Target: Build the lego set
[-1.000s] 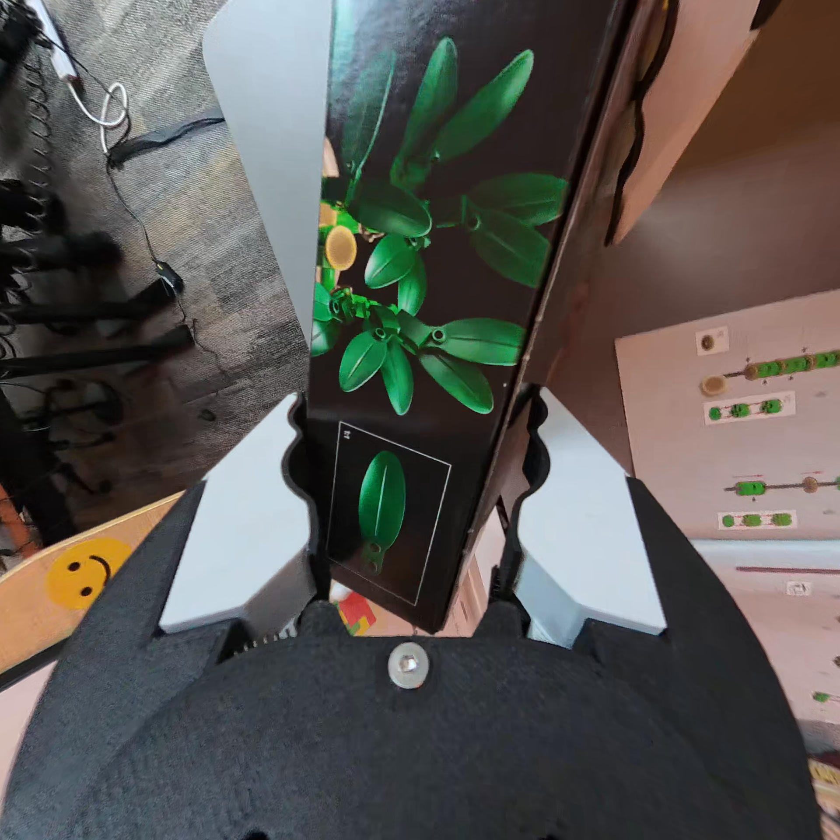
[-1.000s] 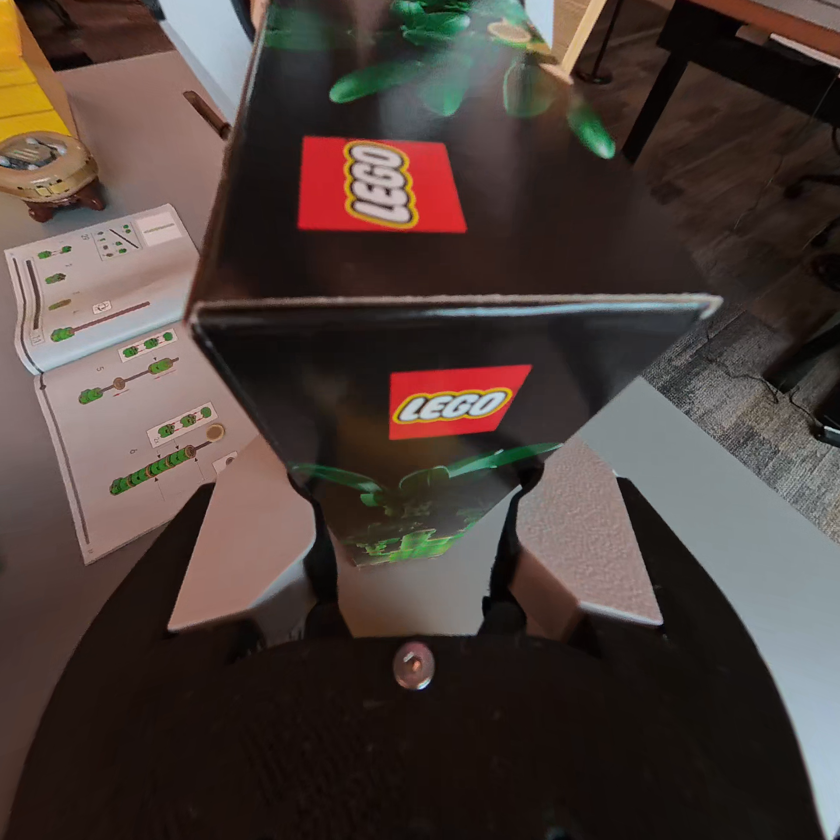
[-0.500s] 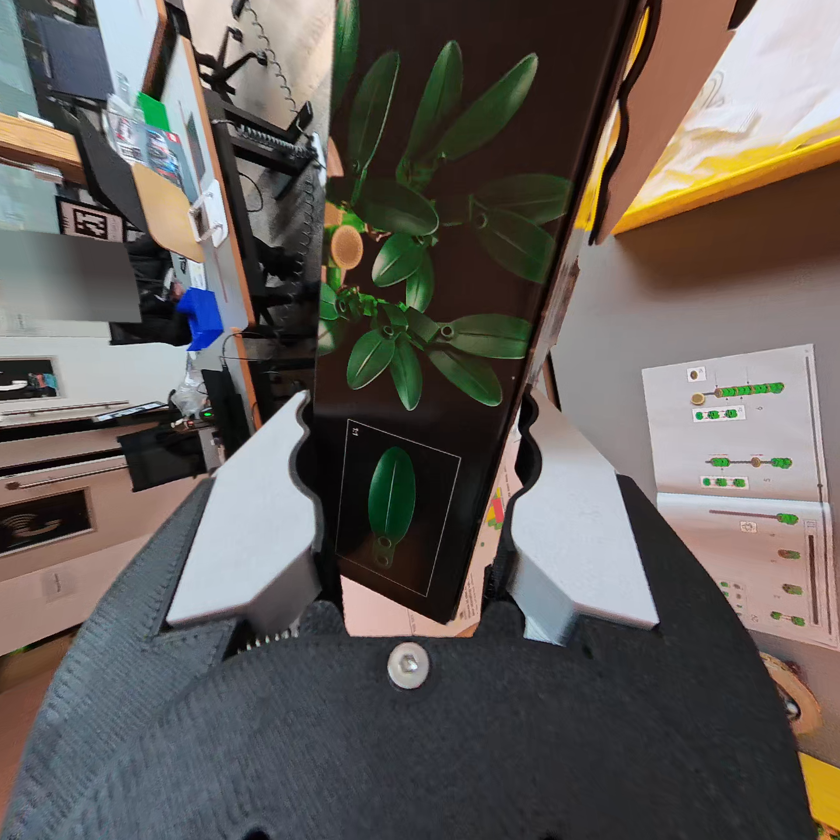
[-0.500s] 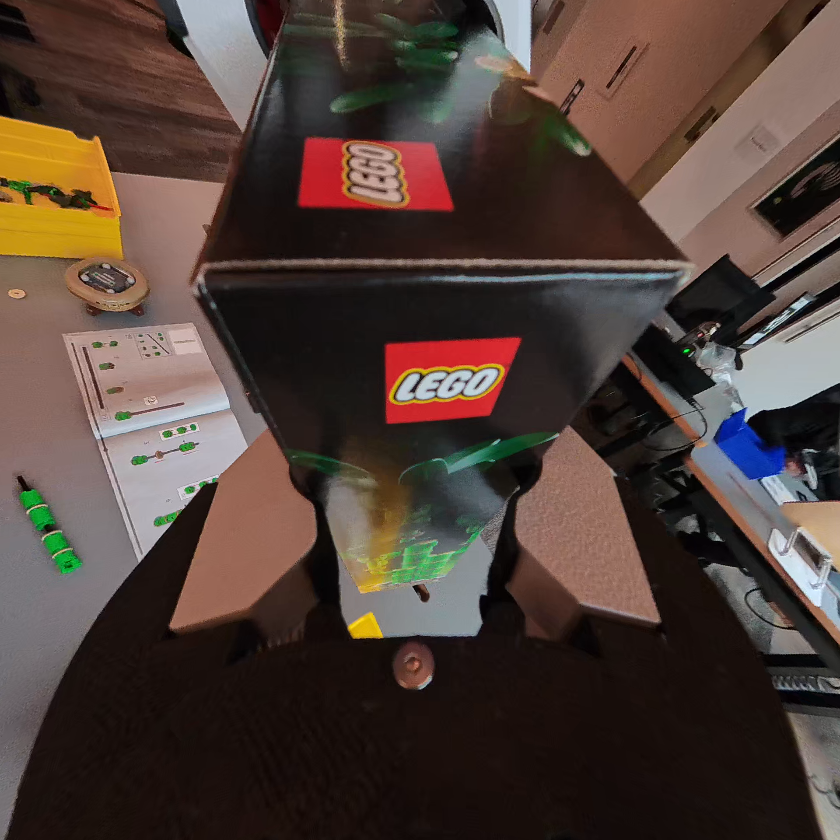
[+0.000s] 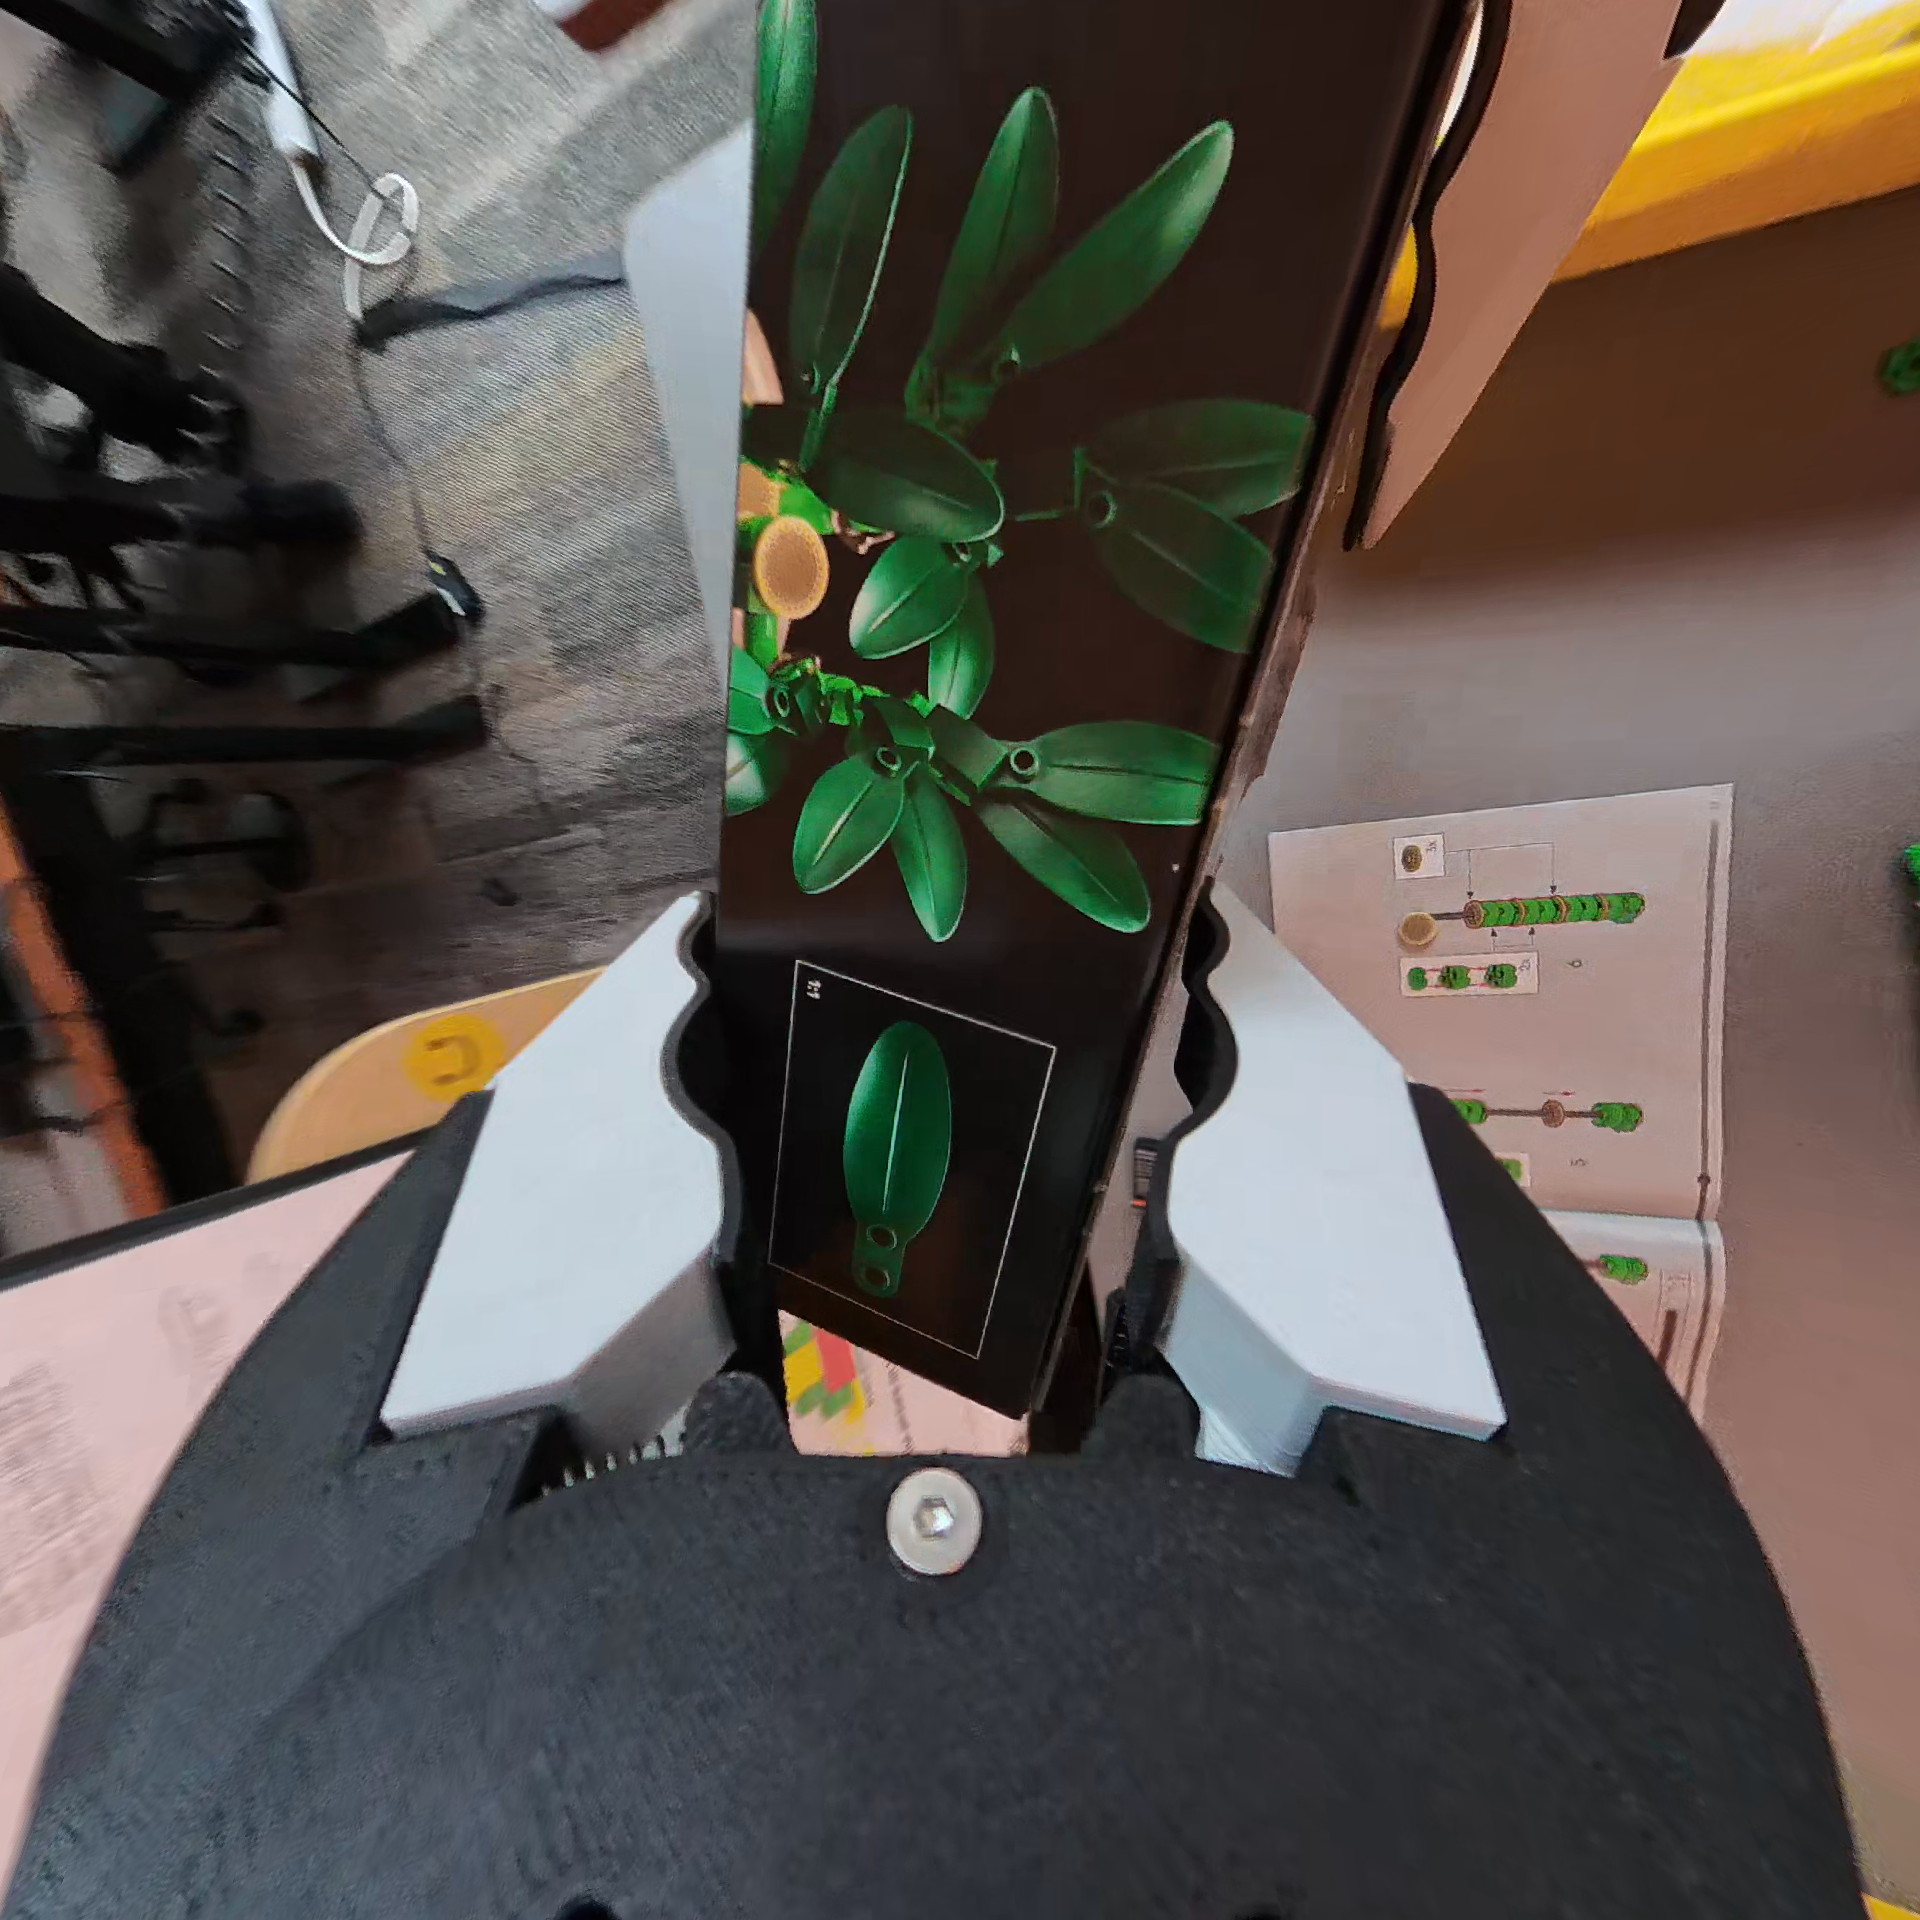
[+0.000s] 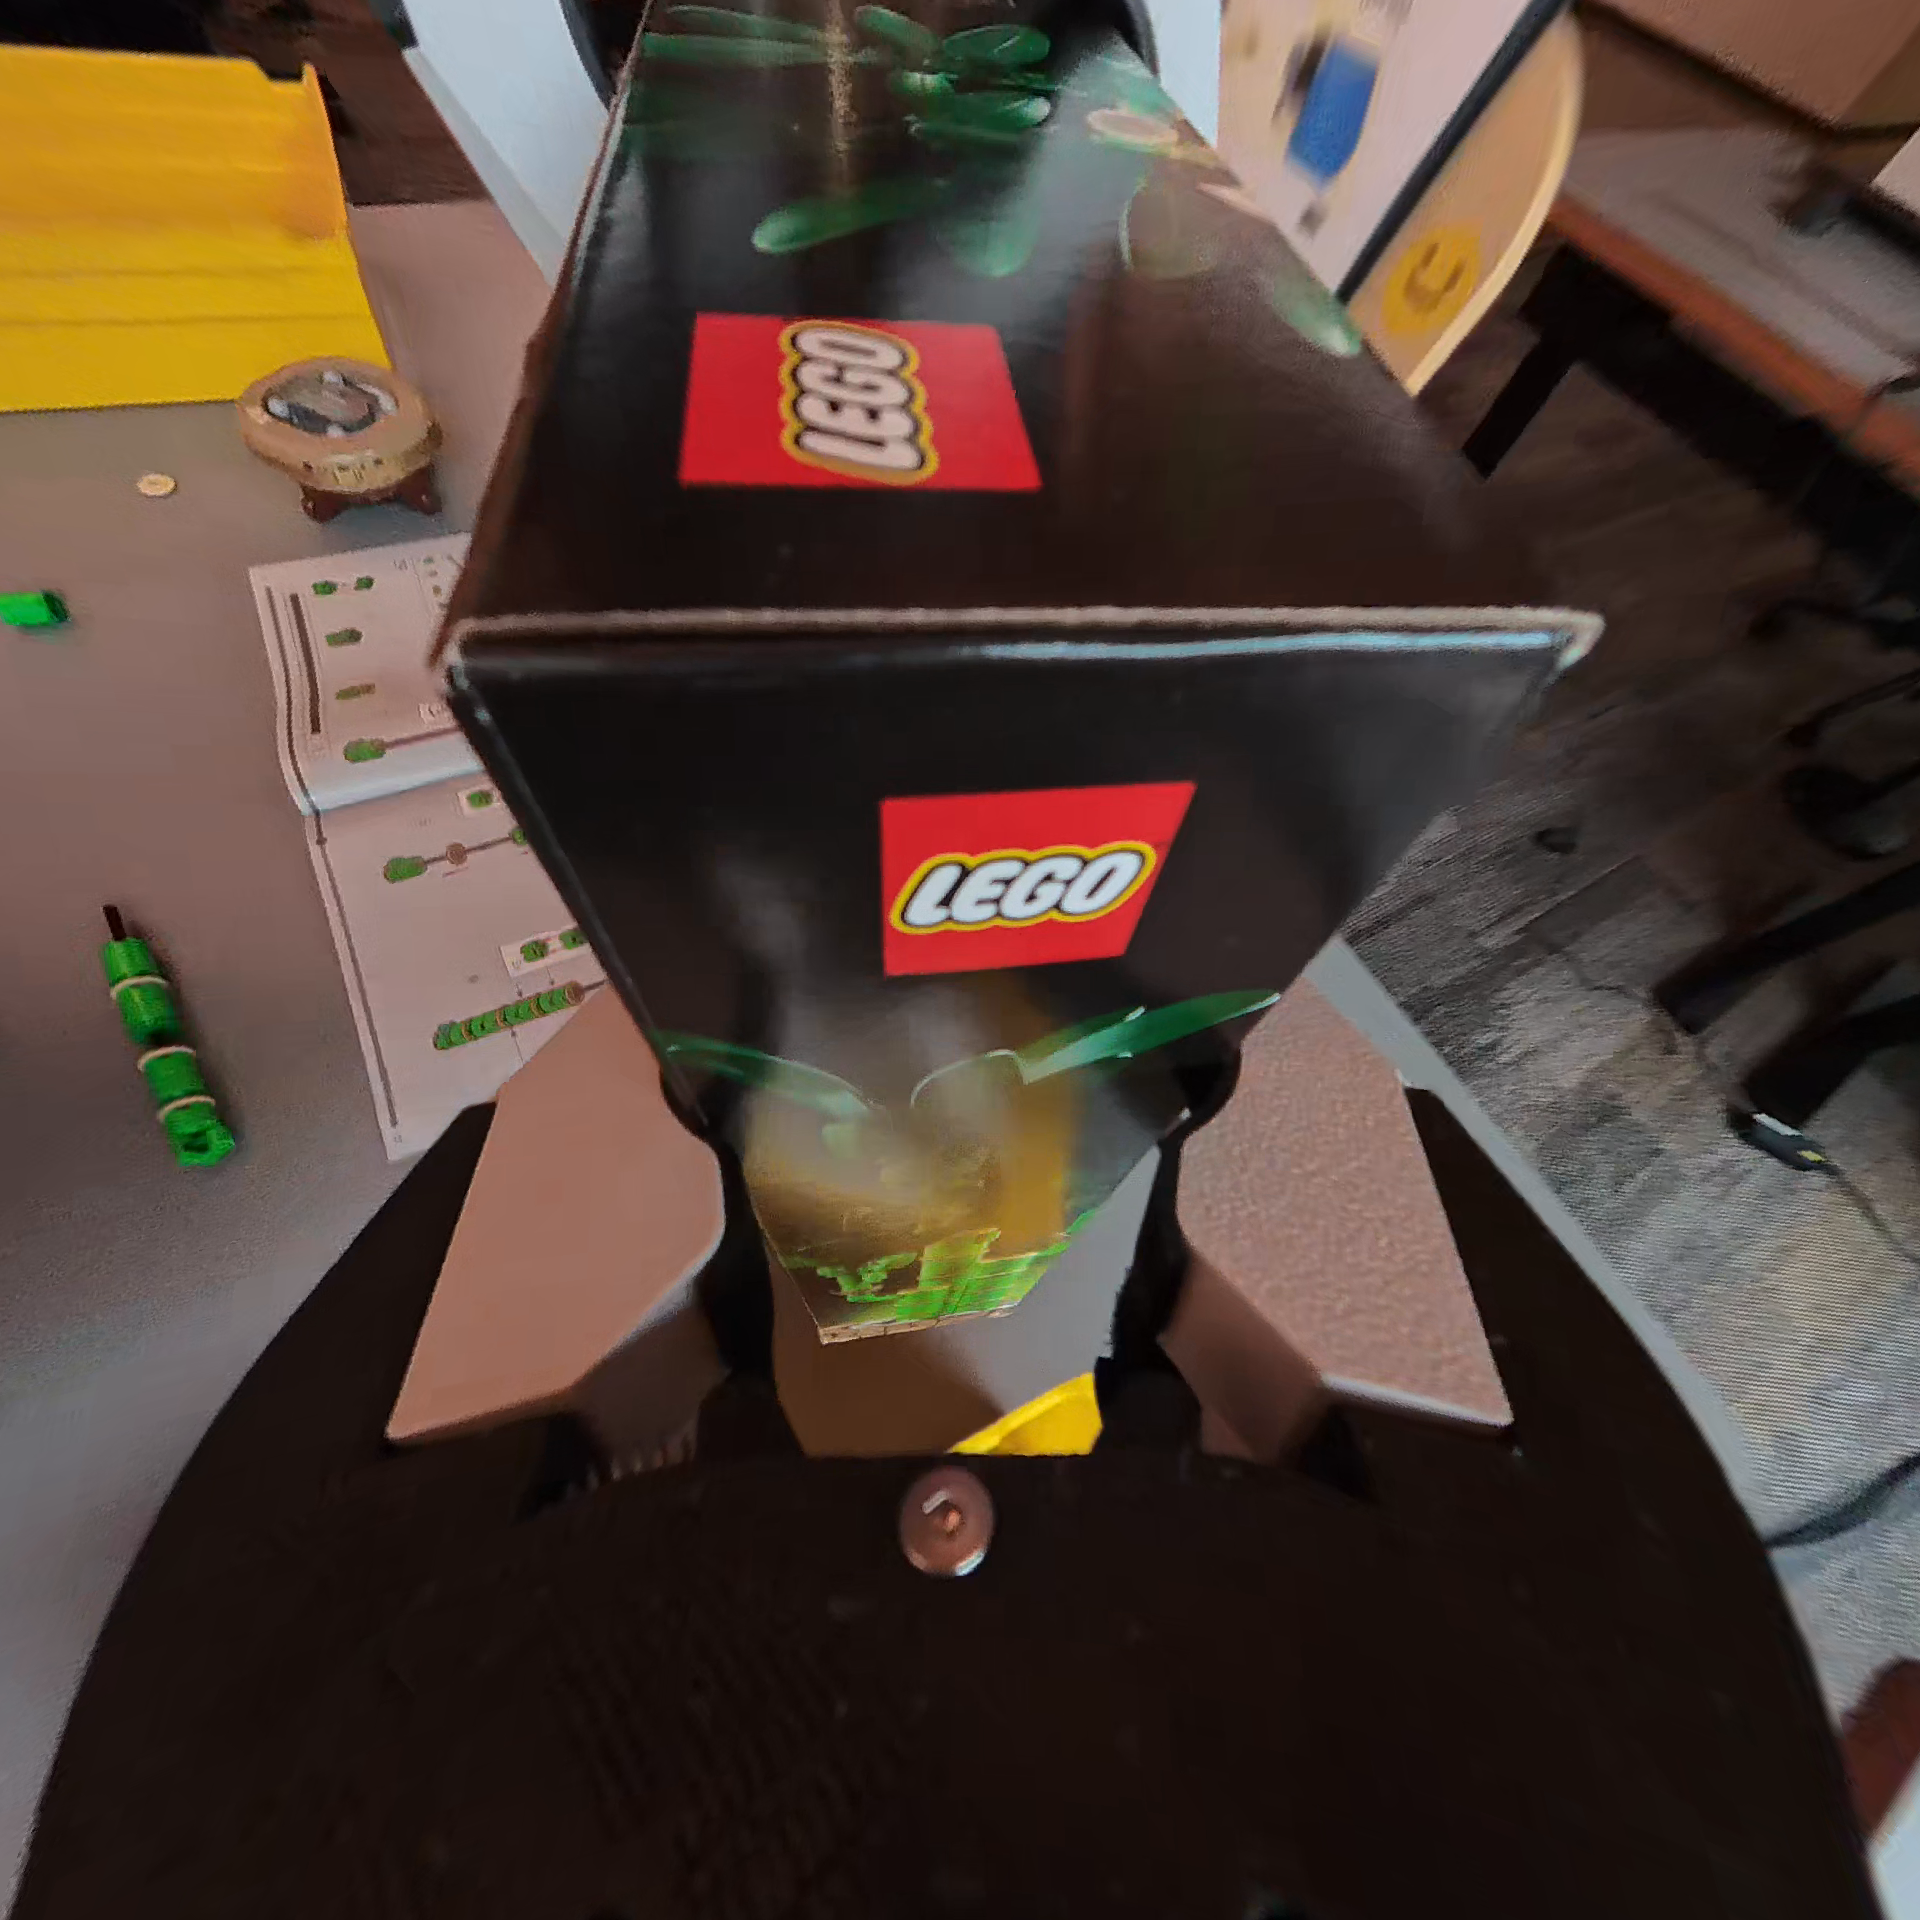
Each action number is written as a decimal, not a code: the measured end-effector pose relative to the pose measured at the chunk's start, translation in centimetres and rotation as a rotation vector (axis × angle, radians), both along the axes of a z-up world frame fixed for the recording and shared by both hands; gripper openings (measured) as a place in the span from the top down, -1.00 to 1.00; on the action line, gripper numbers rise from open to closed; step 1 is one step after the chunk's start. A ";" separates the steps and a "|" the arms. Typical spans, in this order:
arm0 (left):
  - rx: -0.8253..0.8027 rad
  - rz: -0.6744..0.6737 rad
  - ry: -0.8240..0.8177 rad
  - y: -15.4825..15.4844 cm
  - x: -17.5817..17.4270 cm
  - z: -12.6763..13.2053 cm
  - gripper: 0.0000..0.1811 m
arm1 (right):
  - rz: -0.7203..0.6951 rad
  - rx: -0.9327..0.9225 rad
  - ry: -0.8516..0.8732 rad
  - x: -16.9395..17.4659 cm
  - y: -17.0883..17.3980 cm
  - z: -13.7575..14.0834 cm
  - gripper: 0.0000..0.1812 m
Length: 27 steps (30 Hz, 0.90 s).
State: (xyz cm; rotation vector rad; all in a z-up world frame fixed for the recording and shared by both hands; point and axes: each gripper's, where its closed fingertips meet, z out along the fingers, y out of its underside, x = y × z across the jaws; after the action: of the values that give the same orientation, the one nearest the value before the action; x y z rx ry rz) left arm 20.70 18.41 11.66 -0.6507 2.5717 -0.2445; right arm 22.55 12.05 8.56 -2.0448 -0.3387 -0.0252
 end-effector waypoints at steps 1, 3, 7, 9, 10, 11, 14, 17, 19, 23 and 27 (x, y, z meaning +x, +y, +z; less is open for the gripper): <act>-0.005 0.009 0.015 0.5 0.4 -1.6 0.04 | 0.008 -0.013 0.015 0.4 0.4 -1.7 0.05; -0.006 0.028 0.028 1.5 1.3 -4.1 0.04 | 0.013 -0.025 0.015 1.4 1.4 -4.2 0.05; -0.006 0.055 0.061 2.8 2.2 -7.2 0.04 | 0.036 -0.051 0.034 2.5 2.7 -7.8 0.04; 0.002 0.036 0.046 2.8 2.8 -7.4 0.04 | 0.026 -0.057 0.045 3.2 2.9 -8.9 0.04; 0.006 0.037 0.049 2.6 2.9 -7.5 0.03 | 0.013 -0.054 0.052 3.6 2.8 -9.1 0.04; 0.013 0.044 0.058 2.6 3.0 -7.5 0.03 | -0.017 -0.063 0.048 4.0 2.4 -9.2 0.04; 0.015 0.060 0.076 2.2 3.3 -7.6 0.03 | -0.184 -0.128 0.027 5.5 -0.8 -8.8 -0.06; 0.012 0.055 0.059 2.0 3.1 -7.6 0.02 | -0.526 -0.079 0.122 6.3 -7.2 -7.0 0.21; 0.008 0.046 0.036 2.0 2.8 -7.5 0.02 | -0.712 -0.102 0.260 4.1 -11.4 -8.4 0.27; 0.012 0.046 -0.001 1.7 2.4 -7.4 0.01 | -0.838 -0.293 0.313 -2.7 -15.6 -14.8 0.53; 0.021 0.055 -0.018 1.6 2.1 -7.4 0.01 | -0.913 -0.438 0.210 -5.2 -17.4 -17.8 0.80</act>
State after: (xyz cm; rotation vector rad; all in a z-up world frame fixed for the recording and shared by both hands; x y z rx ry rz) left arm 22.75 20.00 4.31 -0.7077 2.5315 -0.2041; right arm 17.34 -5.35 -9.22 -2.4391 0.7996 -0.3143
